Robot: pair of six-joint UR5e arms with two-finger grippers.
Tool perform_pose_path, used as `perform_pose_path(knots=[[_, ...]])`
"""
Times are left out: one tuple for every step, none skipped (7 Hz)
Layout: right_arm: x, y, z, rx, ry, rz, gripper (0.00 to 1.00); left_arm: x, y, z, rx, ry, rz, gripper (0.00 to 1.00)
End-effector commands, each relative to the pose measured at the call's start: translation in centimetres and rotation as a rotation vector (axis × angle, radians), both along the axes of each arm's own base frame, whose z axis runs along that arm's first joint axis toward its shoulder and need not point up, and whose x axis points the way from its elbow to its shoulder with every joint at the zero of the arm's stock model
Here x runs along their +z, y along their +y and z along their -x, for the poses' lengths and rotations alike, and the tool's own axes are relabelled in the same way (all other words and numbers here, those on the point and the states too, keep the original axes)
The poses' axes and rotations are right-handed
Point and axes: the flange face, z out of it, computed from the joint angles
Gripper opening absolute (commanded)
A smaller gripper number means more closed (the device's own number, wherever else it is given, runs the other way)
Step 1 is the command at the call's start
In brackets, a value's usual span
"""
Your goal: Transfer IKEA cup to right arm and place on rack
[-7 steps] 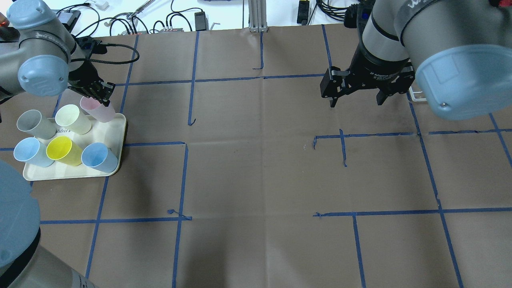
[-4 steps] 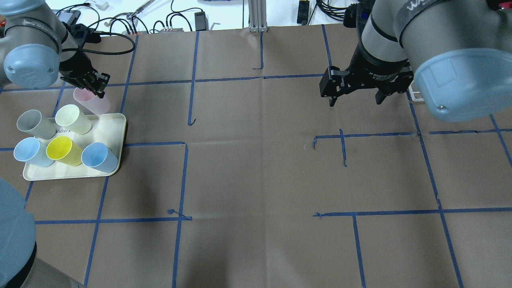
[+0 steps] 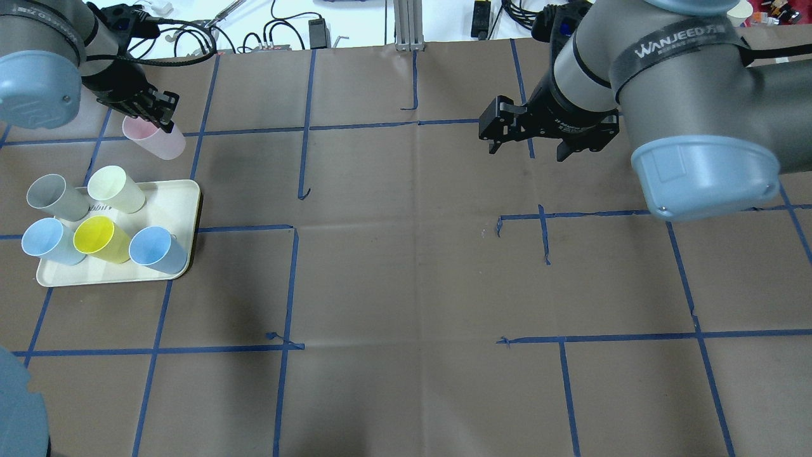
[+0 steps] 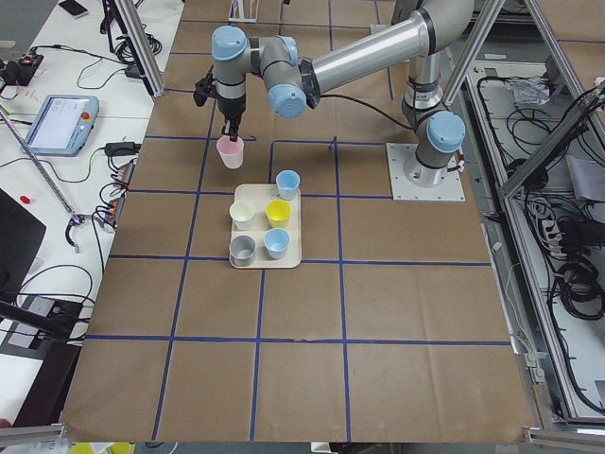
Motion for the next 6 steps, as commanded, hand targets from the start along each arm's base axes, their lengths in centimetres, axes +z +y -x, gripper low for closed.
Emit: perform_pose_path(knots=[[-0.9,0.0,-1.4,-0.086,-0.185,-0.011,1.0,0.6,0.1,2.6,-0.019,0.145,0.042,0.0],[-1.5,0.6,-2.2,-0.194,-0.316,-0.054,1.0,0.6,0.0,5.3,-0.053,0.203,0.05,0.0],[-2.5,1.0,-2.5,-0.226,-0.393,-0.027,1.0,0.7,0.1,8.4,-0.041,0.267,0.051,0.0],[-3.5,1.7,-2.5,-0.262,-0.472,0.046,1.0,2.2,0.2,10.4,-0.027,0.29,0.07,0.0],[-4.1,2.9,-3.4,-0.334,-0.618,0.025,1.0,2.9,0.9,11.7,-0.058,0.367,0.085,0.0],[-3.3,3.5,-4.0,-0.36,-0.753,0.032,1.0,5.1,2.3,12.9,-0.077,0.484,0.126,0.0]])
